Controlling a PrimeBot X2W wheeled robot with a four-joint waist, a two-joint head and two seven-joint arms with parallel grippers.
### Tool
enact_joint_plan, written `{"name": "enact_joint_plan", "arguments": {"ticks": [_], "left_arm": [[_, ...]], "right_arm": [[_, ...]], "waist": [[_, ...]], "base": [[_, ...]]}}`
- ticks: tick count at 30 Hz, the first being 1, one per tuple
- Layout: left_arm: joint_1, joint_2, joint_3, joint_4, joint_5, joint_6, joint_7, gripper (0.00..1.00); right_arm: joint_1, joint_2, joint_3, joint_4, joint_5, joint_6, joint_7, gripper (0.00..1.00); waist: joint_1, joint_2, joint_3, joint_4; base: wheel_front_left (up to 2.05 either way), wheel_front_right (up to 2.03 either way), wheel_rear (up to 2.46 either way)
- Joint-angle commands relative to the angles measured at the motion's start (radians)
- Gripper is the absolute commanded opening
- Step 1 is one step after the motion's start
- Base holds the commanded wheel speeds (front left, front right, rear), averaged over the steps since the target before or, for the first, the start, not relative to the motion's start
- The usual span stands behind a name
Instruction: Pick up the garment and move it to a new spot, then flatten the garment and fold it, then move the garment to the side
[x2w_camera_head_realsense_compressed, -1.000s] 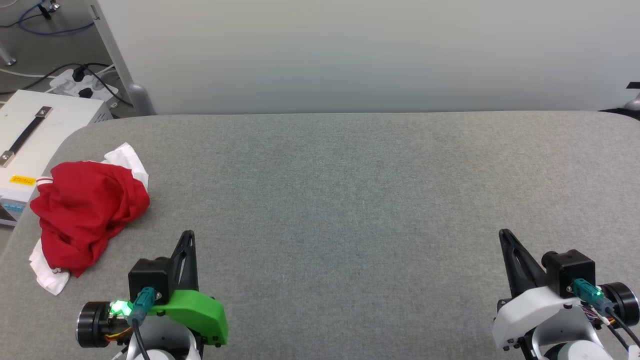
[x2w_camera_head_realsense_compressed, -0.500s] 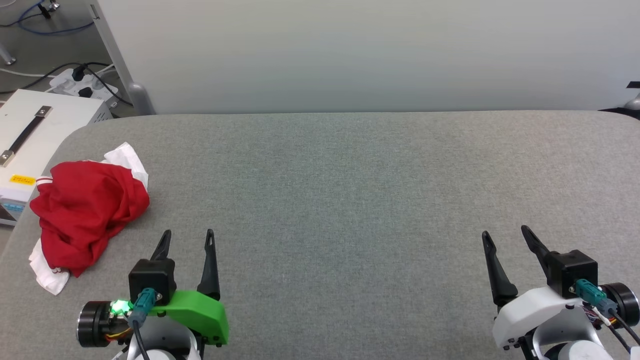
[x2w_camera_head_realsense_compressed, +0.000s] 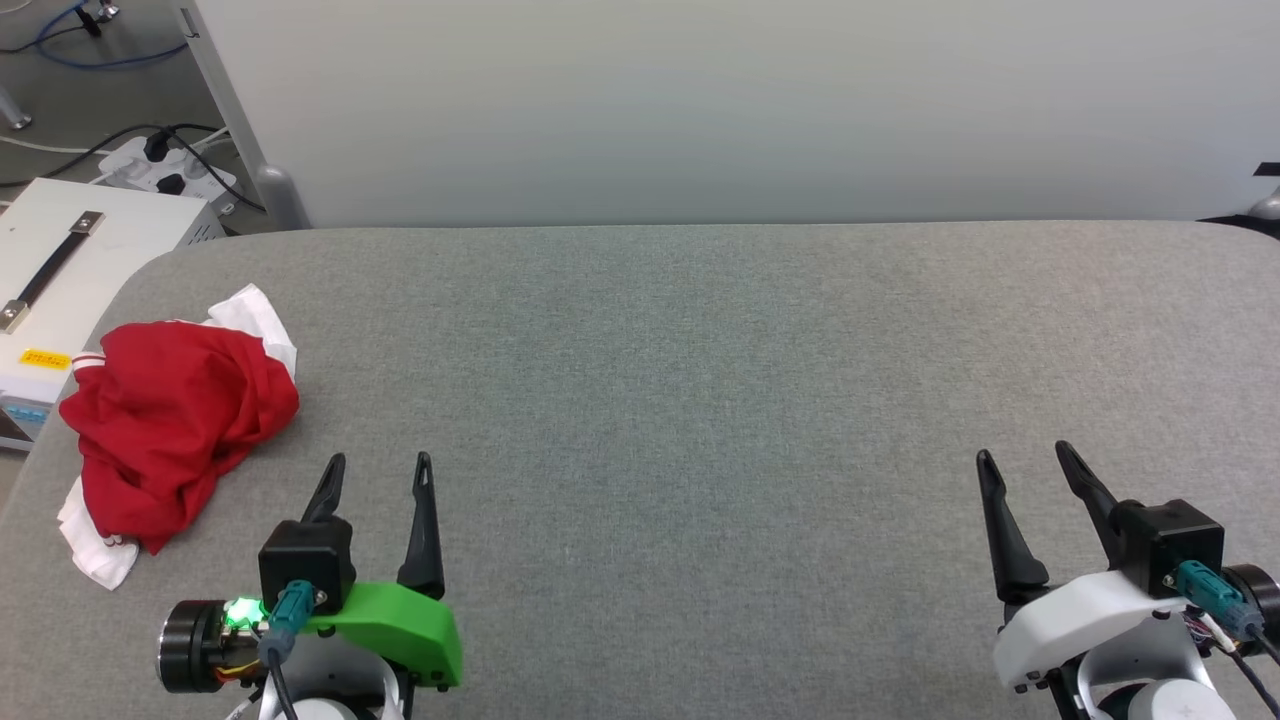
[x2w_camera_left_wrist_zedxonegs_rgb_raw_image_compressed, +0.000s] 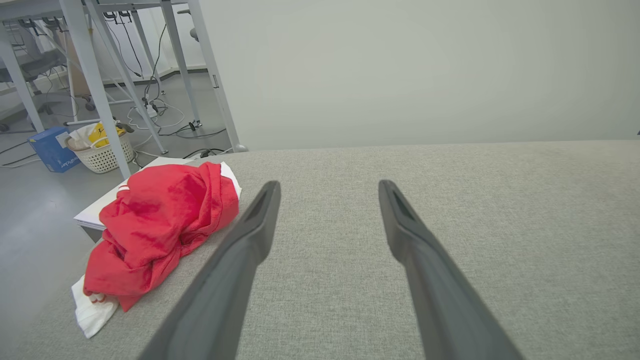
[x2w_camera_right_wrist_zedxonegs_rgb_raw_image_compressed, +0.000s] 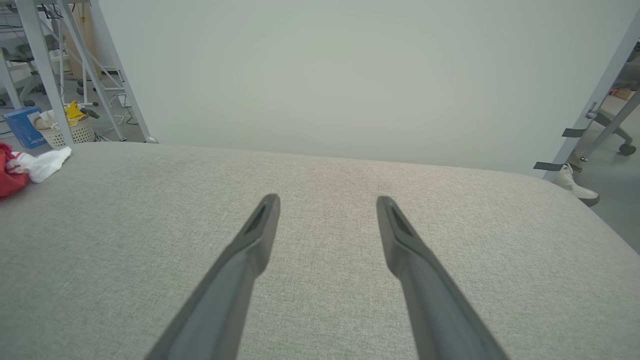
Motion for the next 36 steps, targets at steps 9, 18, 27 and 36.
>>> {"name": "enact_joint_plan", "arguments": {"ticks": [9, 18, 27, 36], "left_arm": [[-0.001, -0.001, -0.004, -0.007, -0.011, 0.007, -0.027, 1.00], [0.000, -0.002, -0.009, -0.009, -0.015, 0.009, -0.046, 1.00], [0.005, -0.002, -0.013, -0.016, -0.020, 0.005, -0.065, 1.00], [0.009, -0.002, -0.020, -0.018, -0.025, -0.006, -0.083, 1.00]], "right_arm": [[0.014, -0.002, 0.001, -0.023, 0.040, 0.000, -0.028, 1.00], [0.021, -0.002, -0.002, -0.030, 0.056, 0.000, -0.046, 1.00], [0.032, -0.002, -0.004, -0.033, 0.073, 0.000, -0.065, 1.00], [0.042, -0.002, 0.002, -0.035, 0.075, 0.000, -0.083, 1.00]], "waist": [[0.0000, 0.0000, 0.002, 0.000], [0.0000, 0.0000, 0.003, 0.001], [0.0000, 0.0000, 0.002, 0.000], [0.0000, 0.0000, 0.003, 0.000]], "base": [[0.00, 0.00, 0.00], [0.00, 0.00, 0.00], [0.00, 0.00, 0.00], [0.00, 0.00, 0.00]]}}
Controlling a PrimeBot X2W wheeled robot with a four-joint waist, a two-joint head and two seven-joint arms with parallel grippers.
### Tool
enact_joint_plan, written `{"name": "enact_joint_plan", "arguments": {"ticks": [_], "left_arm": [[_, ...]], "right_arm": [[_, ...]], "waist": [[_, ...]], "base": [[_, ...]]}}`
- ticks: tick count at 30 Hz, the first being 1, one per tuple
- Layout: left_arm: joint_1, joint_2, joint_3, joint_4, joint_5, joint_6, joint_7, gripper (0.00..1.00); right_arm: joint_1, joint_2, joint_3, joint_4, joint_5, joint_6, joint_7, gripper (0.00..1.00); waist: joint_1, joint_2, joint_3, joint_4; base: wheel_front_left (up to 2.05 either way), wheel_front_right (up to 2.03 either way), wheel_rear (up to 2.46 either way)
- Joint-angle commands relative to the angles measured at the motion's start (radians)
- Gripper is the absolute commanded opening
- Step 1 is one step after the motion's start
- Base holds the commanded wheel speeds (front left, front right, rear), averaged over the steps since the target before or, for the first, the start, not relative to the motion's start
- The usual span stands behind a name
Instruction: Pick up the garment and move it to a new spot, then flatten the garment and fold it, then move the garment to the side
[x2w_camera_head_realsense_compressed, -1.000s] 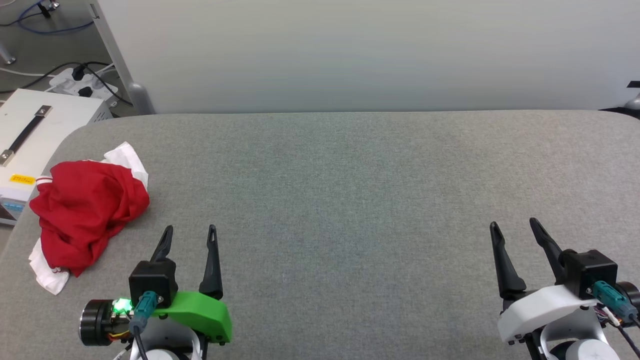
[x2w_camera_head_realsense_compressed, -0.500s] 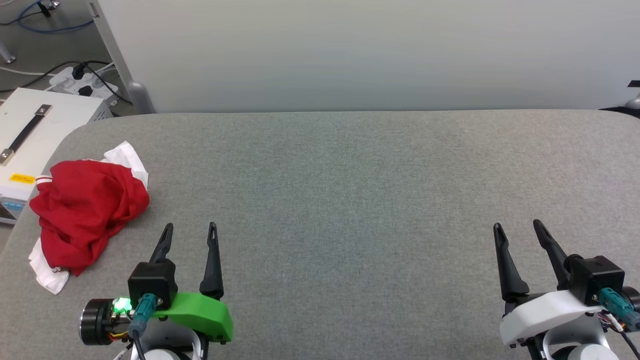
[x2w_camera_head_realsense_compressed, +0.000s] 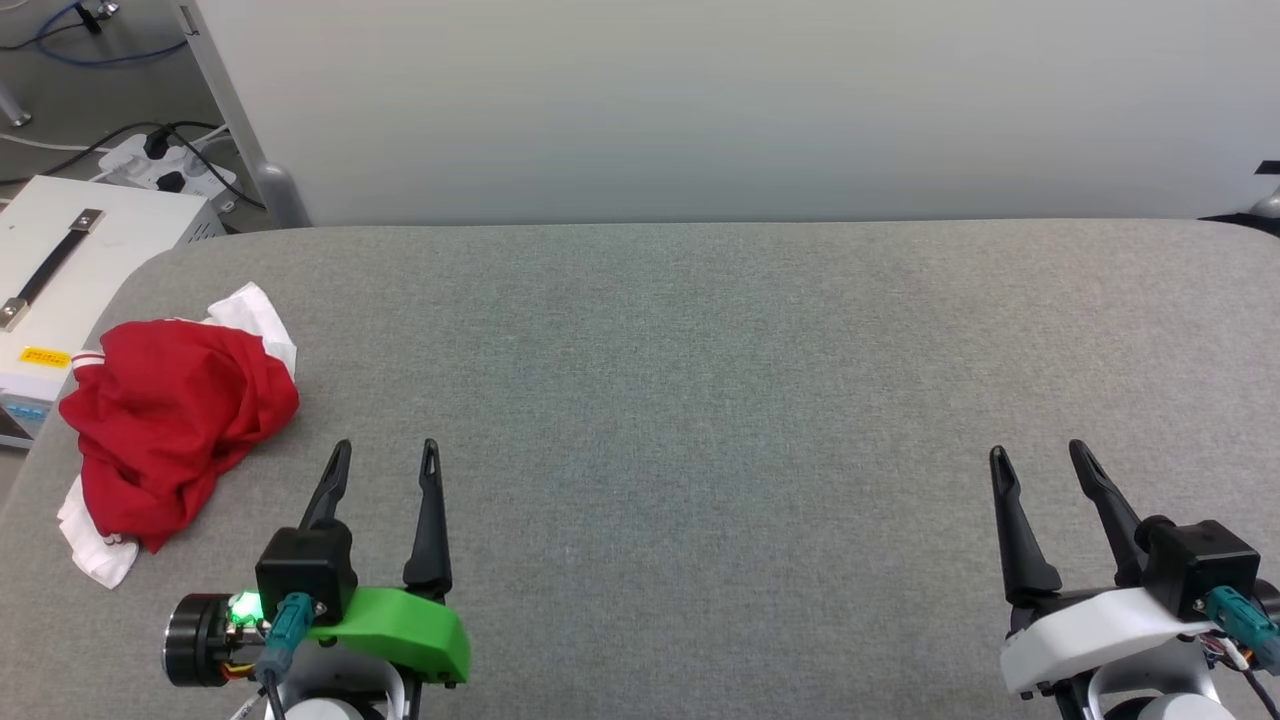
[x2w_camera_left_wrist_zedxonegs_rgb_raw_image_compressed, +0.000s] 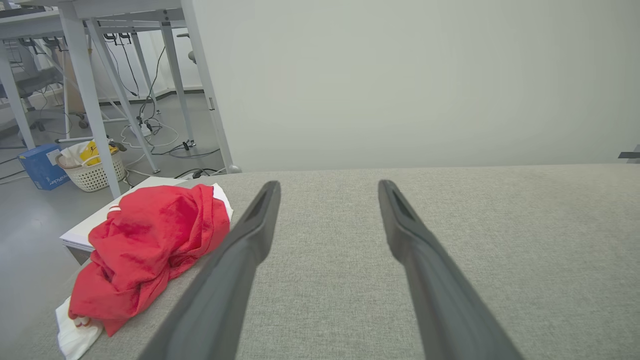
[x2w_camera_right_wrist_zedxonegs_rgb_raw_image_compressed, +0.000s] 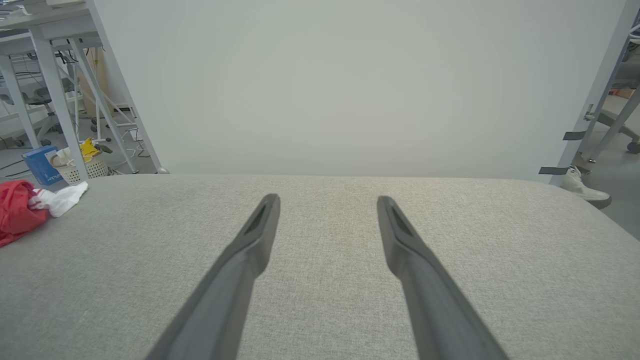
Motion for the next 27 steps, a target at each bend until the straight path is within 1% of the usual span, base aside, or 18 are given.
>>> {"name": "enact_joint_plan", "arguments": {"ticks": [1, 13, 27], "left_arm": [[0.009, -0.003, -0.005, -0.006, -0.009, -0.007, -0.010, 1.00], [0.014, -0.003, -0.011, 0.005, -0.025, -0.023, -0.035, 1.00], [0.021, -0.004, -0.016, 0.009, -0.041, -0.025, -0.064, 1.00]], "right_arm": [[0.016, -0.002, 0.000, -0.008, 0.005, 0.000, -0.012, 1.00], [0.027, -0.003, 0.010, -0.015, 0.006, 0.000, -0.036, 1.00], [0.041, -0.003, 0.008, -0.028, 0.023, -0.001, -0.065, 1.00]], "waist": [[0.0000, 0.0000, 0.000, 0.000], [0.0000, 0.0000, 0.002, 0.002], [0.0000, 0.0000, 0.005, 0.000]], "base": [[0.00, 0.00, 0.00], [0.00, 0.00, 0.00], [0.00, 0.00, 0.00]]}}
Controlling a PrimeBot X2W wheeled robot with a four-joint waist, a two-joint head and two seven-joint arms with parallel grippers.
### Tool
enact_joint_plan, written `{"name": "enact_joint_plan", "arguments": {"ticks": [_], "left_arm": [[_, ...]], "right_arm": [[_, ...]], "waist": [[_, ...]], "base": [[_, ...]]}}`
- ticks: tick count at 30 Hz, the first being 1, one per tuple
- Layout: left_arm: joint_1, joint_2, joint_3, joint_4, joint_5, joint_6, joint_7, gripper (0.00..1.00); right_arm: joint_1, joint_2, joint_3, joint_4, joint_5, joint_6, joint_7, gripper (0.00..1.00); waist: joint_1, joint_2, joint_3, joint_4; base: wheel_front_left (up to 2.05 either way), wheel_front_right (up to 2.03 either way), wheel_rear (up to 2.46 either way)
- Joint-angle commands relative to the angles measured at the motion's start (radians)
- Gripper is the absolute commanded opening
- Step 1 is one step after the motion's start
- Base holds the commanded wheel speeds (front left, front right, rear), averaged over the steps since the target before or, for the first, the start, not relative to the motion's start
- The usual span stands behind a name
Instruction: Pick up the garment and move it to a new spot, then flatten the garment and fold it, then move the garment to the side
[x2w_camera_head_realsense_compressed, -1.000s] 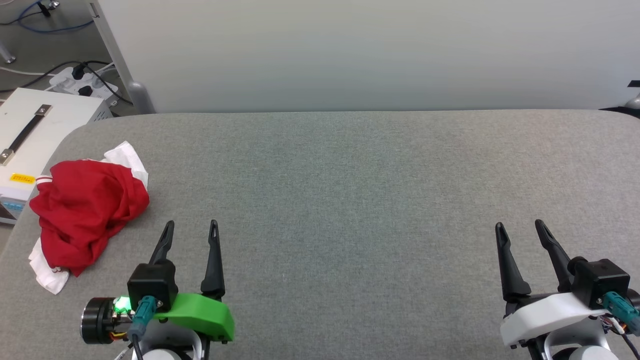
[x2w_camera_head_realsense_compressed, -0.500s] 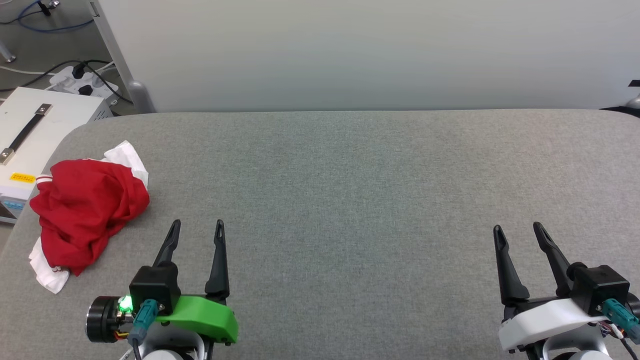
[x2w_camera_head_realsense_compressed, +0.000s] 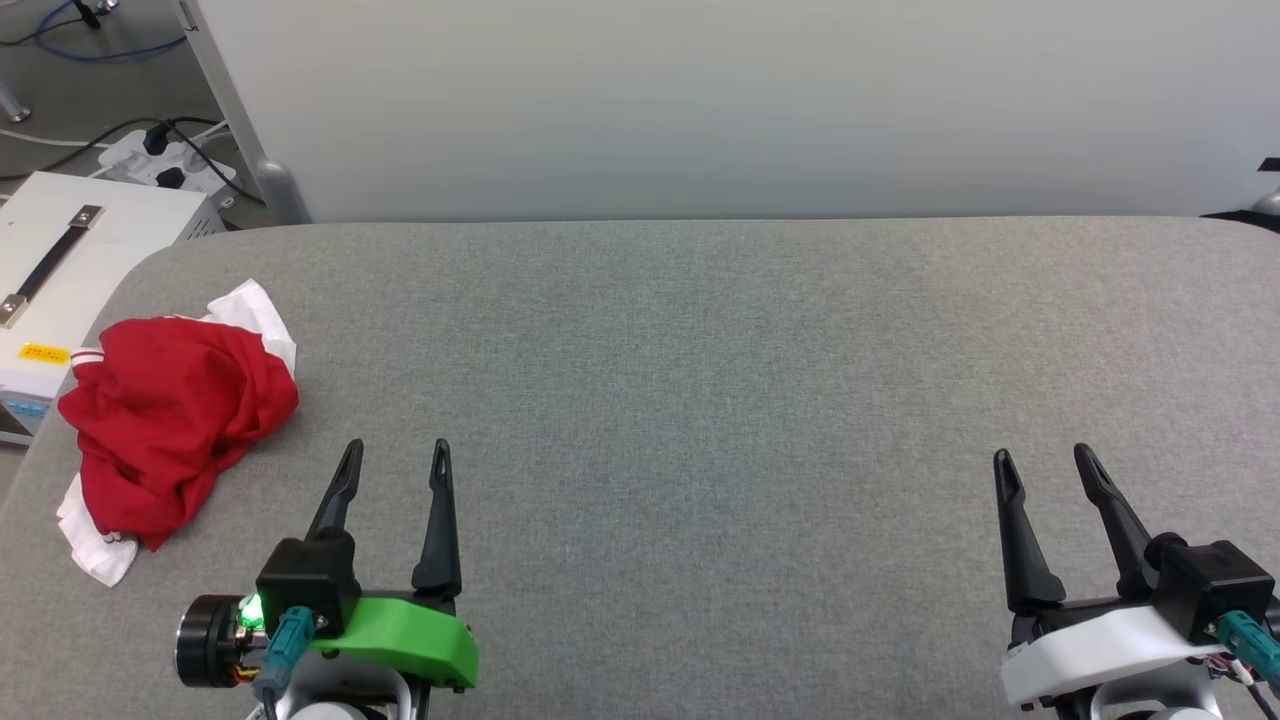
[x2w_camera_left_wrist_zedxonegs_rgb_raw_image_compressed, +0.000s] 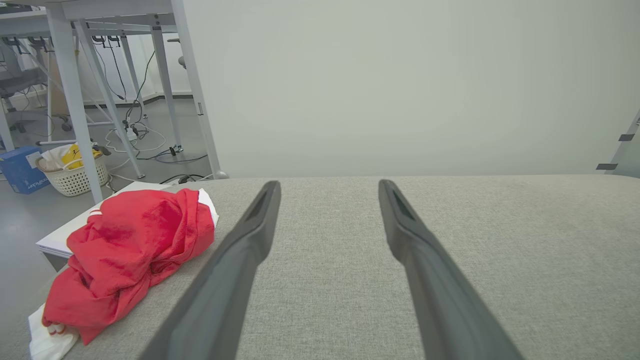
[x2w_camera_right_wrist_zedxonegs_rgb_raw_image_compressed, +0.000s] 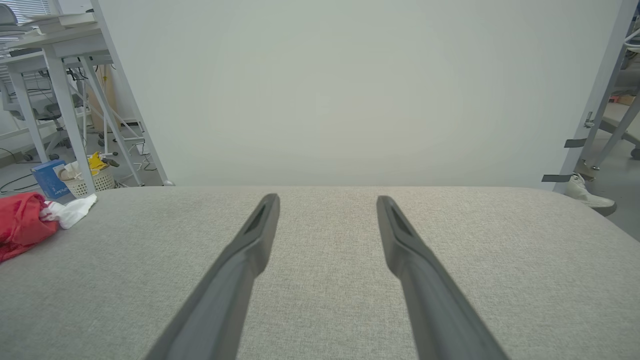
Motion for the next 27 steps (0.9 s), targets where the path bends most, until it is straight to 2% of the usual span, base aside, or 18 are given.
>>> {"name": "enact_joint_plan", "arguments": {"ticks": [1, 27], "left_arm": [[0.016, -0.003, -0.001, -0.001, -0.008, -0.005, -0.012, 1.00], [0.027, -0.005, -0.022, -0.001, -0.019, -0.005, -0.068, 1.00]], "right_arm": [[0.016, -0.003, 0.000, -0.008, 0.008, -0.001, -0.013, 1.00], [0.043, -0.004, -0.003, -0.016, 0.016, -0.001, -0.068, 1.00]], "waist": [[0.0000, 0.0000, 0.001, 0.000], [0.0000, 0.0000, -0.001, -0.002]], "base": [[0.00, 0.00, 0.00], [0.00, 0.00, 0.00]]}}
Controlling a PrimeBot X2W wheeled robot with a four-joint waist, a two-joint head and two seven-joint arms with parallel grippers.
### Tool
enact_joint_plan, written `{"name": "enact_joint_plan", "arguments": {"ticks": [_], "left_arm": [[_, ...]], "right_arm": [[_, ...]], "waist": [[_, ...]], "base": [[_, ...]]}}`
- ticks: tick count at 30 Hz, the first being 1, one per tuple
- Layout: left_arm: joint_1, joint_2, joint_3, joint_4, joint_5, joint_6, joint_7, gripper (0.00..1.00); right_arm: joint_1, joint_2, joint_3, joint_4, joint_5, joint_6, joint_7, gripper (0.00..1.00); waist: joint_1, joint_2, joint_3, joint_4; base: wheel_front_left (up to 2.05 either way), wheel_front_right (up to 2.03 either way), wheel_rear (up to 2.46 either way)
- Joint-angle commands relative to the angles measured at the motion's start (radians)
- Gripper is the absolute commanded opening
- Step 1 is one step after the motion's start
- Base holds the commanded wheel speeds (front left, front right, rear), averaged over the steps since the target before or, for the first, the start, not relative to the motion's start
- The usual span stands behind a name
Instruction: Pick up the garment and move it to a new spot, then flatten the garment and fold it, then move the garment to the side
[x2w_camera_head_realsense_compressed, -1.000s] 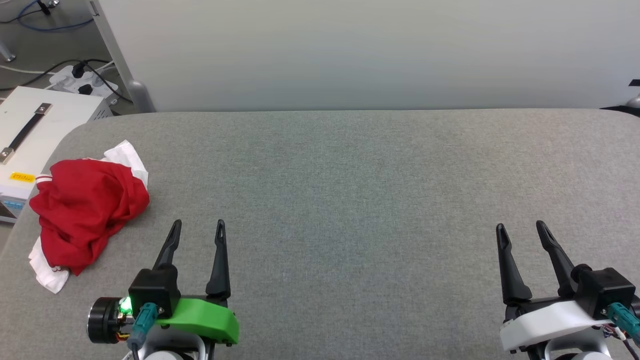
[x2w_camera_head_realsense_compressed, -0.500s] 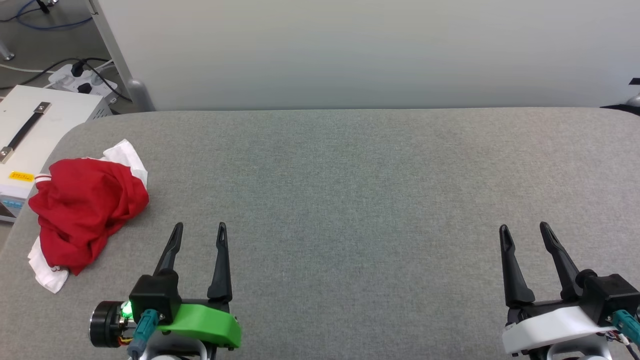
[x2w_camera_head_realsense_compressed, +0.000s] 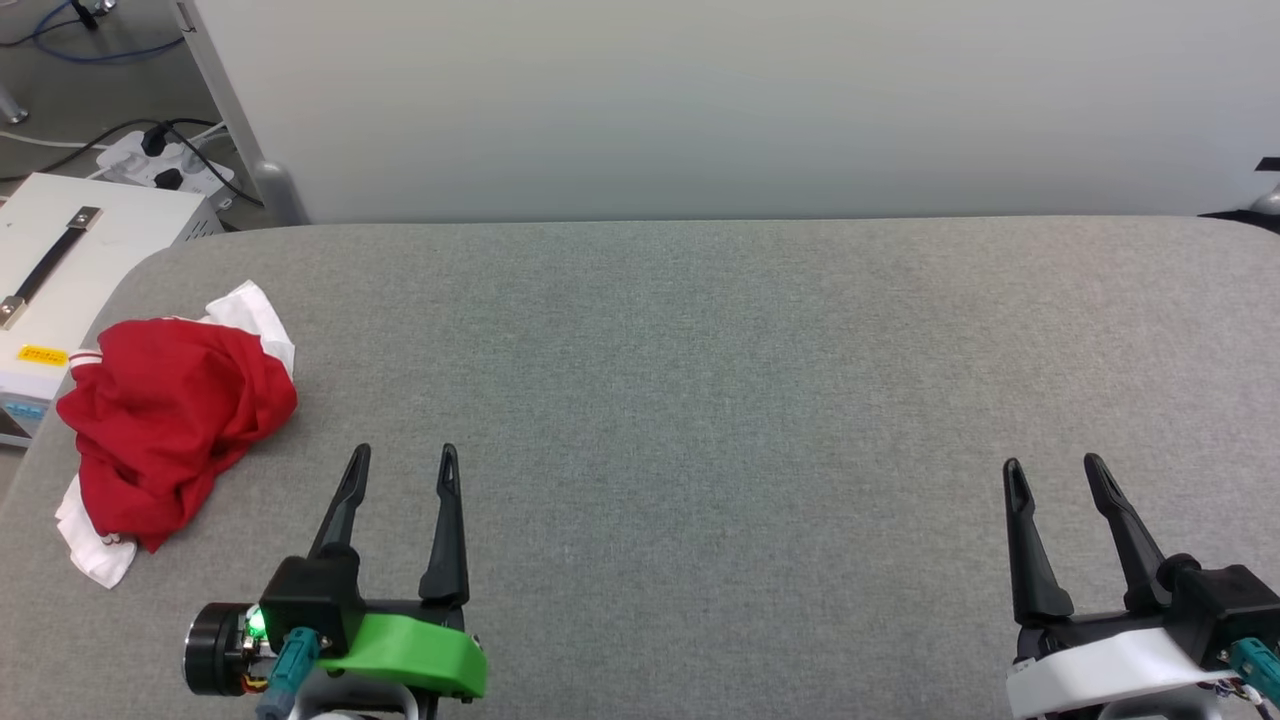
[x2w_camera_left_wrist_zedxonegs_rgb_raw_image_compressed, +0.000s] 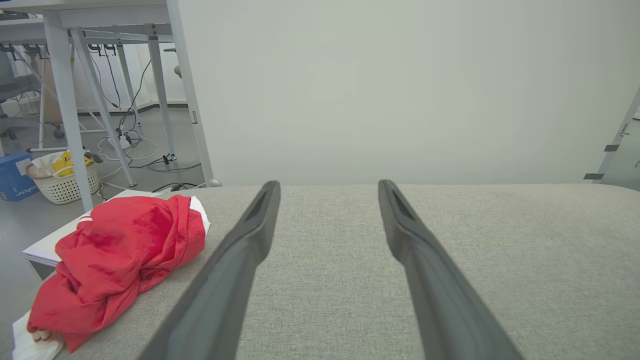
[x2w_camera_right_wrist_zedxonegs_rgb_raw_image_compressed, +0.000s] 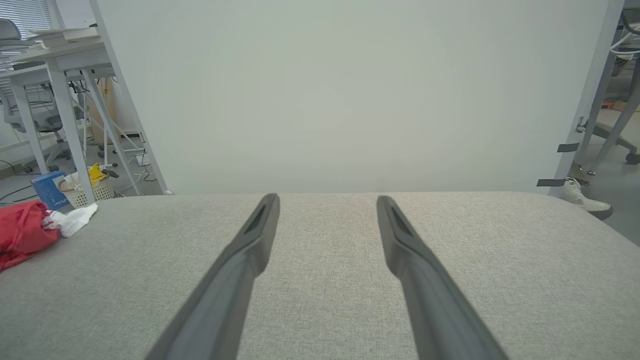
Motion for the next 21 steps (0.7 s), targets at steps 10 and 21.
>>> {"name": "enact_joint_plan", "arguments": {"ticks": [10, 21], "left_arm": [[0.020, -0.005, -0.013, 0.001, -0.012, -0.012, -0.029, 1.00], [0.025, -0.005, -0.009, 0.010, -0.016, -0.018, -0.035, 1.00]], "right_arm": [[0.027, -0.004, 0.002, -0.004, 0.018, -0.001, -0.030, 1.00], [0.031, -0.004, 0.006, 0.003, 0.019, -0.001, -0.035, 1.00]], "waist": [[0.0000, 0.0000, -0.005, 0.004], [0.0000, 0.0000, -0.003, 0.009]], "base": [[0.00, 0.00, 0.00], [0.00, 0.00, 0.00]]}}
